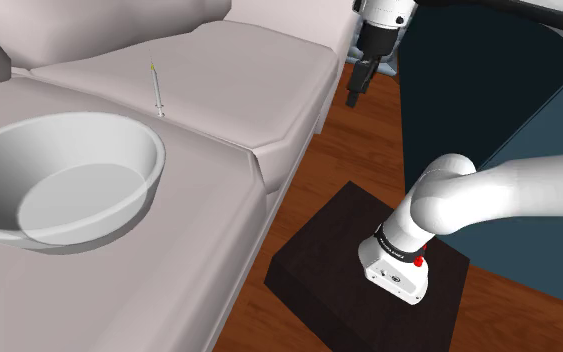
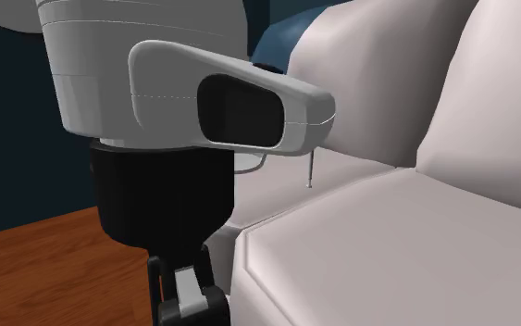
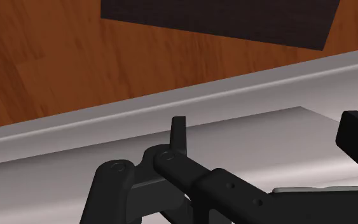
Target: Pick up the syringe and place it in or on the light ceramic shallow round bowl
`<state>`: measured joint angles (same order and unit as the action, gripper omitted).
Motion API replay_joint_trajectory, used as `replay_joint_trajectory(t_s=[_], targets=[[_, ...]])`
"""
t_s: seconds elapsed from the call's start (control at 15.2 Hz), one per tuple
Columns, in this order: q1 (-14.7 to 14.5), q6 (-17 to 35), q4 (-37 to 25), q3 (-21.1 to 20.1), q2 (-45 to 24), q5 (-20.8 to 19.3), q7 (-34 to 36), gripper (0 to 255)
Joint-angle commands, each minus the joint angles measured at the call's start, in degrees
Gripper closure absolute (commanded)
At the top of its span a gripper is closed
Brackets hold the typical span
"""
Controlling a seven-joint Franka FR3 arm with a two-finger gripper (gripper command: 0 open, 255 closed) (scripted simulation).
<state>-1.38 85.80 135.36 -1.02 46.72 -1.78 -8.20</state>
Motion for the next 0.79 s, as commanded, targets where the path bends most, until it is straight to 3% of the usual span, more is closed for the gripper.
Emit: replay_joint_trajectory(t_s=[0.0,0.73], targets=[[0.0,0.0,0.0,0.0,0.0,0.0,0.0,0],[-7.6,19.6,-3.8,1.6,-16.0,5.3,-12.8,0]])
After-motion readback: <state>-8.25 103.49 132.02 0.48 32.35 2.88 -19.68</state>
